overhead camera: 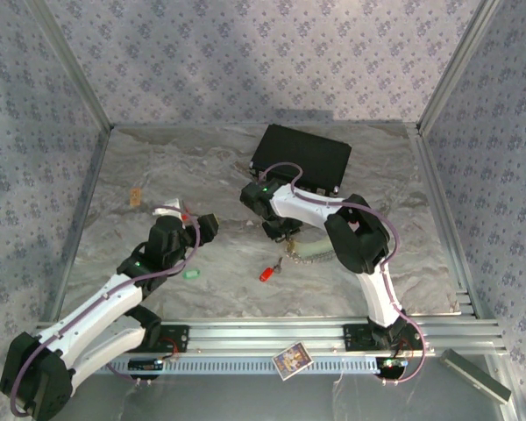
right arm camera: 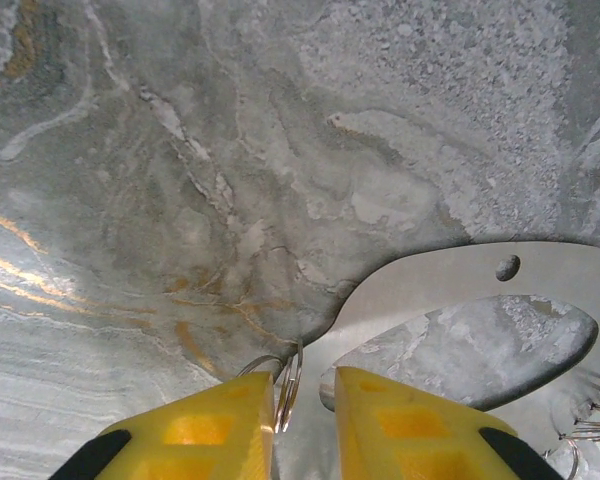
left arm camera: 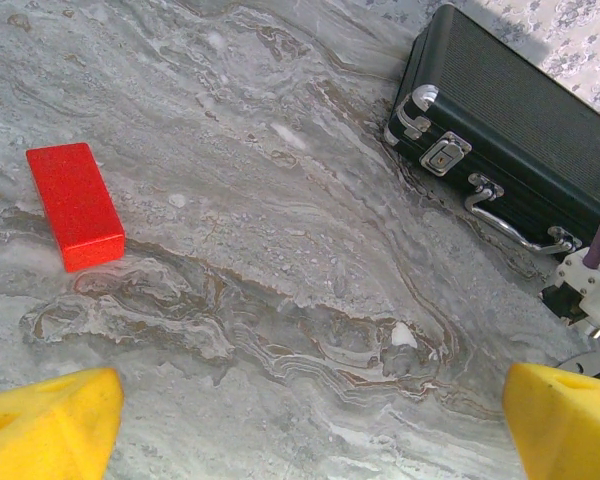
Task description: Put the keys on the keyring
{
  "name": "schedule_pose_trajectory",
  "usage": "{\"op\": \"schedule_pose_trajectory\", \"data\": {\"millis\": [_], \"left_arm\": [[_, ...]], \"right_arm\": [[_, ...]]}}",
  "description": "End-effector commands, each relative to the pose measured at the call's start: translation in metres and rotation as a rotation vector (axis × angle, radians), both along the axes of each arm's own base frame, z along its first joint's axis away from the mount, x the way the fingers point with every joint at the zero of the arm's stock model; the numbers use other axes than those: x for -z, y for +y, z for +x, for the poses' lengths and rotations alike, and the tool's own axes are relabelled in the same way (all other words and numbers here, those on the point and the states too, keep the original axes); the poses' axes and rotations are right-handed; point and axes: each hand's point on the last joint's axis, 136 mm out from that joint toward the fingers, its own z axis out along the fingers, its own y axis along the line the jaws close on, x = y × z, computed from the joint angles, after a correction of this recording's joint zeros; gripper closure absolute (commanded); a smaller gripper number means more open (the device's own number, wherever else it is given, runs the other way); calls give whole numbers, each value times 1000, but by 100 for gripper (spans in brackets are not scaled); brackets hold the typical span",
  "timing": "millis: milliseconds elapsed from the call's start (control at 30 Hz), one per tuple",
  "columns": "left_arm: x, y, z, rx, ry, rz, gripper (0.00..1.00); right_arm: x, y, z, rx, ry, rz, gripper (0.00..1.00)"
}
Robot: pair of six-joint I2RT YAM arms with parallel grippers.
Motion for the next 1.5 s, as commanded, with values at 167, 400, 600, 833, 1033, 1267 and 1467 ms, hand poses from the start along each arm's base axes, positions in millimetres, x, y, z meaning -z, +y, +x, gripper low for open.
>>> {"op": "schedule_pose_trajectory", "data": {"millis": [167, 400, 600, 833, 1033, 1267, 1467], "left_arm": [[1, -1, 0, -8, 7, -10, 4], [1, -1, 0, -8, 8, -10, 3], [1, -2, 0, -7, 9, -13, 4], [0, -1, 1, -9, 10, -12, 4], [-1, -1, 1, -9, 14, -9, 4], [-9, -6, 3, 23, 2, 17, 6], [-27, -14, 11, 80, -38, 71, 10]], "right_arm": [[9, -11, -2, 21, 19, -45, 78], [11, -13, -1, 28, 22, -43, 82], [15, -12, -2, 29, 32, -37, 82], [16, -12, -2, 31, 34, -38, 87], [5, -13, 3, 13, -3, -32, 100], [-38, -6, 19, -46, -176, 54, 100], [-86, -4, 30, -104, -366, 146, 100]]}}
